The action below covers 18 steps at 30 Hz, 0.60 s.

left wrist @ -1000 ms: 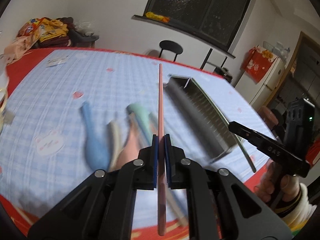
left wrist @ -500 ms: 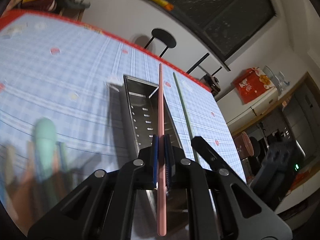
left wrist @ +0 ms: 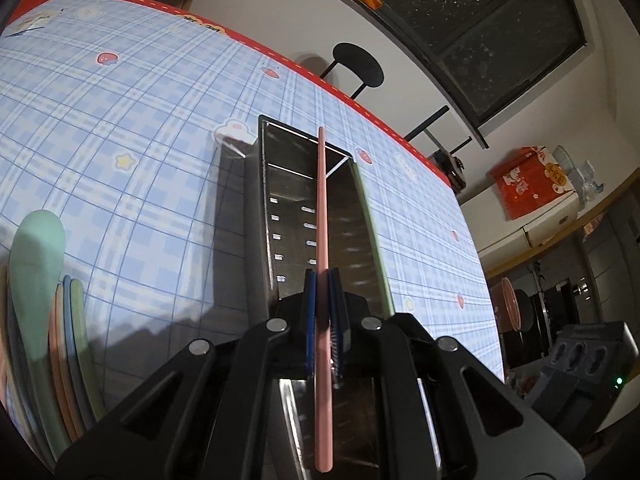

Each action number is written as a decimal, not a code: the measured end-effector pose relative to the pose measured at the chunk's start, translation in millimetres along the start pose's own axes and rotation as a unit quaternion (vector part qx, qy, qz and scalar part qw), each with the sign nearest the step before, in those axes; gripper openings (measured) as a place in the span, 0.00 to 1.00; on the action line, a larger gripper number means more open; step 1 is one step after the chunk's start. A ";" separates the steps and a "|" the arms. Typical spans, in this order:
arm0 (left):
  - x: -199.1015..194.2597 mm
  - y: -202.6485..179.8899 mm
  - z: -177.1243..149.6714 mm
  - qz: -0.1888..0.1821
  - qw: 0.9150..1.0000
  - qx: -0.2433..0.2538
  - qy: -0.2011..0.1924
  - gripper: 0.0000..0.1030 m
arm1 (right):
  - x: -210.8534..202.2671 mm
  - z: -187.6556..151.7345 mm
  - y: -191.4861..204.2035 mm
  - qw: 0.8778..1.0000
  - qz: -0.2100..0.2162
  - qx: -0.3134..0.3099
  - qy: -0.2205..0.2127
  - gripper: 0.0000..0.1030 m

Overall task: Organize utensils
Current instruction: 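Carry both chopsticks into the steel tray and open both tools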

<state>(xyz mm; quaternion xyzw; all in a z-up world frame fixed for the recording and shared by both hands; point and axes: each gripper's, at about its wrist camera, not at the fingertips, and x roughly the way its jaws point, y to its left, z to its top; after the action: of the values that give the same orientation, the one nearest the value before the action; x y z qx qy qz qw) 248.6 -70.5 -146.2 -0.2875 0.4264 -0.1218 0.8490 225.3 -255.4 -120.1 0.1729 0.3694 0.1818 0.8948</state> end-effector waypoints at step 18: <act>-8.2 -8.3 7.0 0.029 0.999 0.027 -0.023 0.24 | -5.9 -0.8 5.8 1.000 -0.022 -0.007 -0.009 0.19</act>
<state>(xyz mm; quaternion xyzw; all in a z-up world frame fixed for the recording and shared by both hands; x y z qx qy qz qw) 249.4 -70.8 -132.6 -0.2547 0.4115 -0.1020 0.8691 219.6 -252.9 -114.5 0.1600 0.3637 0.1633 0.9030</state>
